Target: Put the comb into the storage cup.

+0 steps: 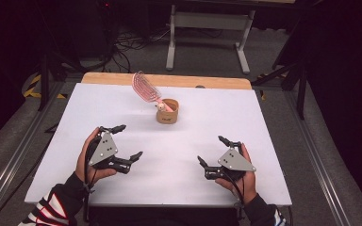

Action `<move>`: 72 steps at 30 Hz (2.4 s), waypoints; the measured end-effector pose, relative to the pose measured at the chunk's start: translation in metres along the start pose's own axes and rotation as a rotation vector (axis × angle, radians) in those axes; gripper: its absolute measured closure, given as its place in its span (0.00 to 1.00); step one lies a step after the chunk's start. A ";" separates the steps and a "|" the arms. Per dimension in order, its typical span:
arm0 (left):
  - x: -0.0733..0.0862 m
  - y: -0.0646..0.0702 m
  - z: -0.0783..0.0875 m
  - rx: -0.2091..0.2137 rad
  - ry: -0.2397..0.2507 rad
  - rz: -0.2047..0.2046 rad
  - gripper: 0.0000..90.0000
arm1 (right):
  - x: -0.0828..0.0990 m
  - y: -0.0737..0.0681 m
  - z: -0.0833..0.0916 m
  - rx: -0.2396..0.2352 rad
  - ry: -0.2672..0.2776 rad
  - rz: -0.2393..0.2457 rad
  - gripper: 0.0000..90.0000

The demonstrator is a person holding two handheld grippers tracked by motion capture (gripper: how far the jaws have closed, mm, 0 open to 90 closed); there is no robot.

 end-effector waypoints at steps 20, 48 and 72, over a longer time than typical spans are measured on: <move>0.017 -0.006 0.021 -0.043 -0.024 -0.004 0.05 | 0.005 0.006 0.011 0.027 -0.009 -0.006 0.08; 0.055 -0.020 0.049 -0.109 -0.062 0.050 0.05 | 0.017 0.010 0.021 0.055 -0.044 -0.013 0.08; 0.094 -0.025 0.066 -0.142 -0.117 0.152 0.05 | 0.048 0.016 0.039 0.070 -0.103 -0.088 0.07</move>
Point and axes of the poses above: each handheld gripper's, and its own axes: z roughly backward along the jaws, x roughly out of its underside, y roughly to its right, the point moved 9 cm from there along -z, roughly forward along the jaws, and after that the axes turned 9 degrees about z, right-handed, at the moved point
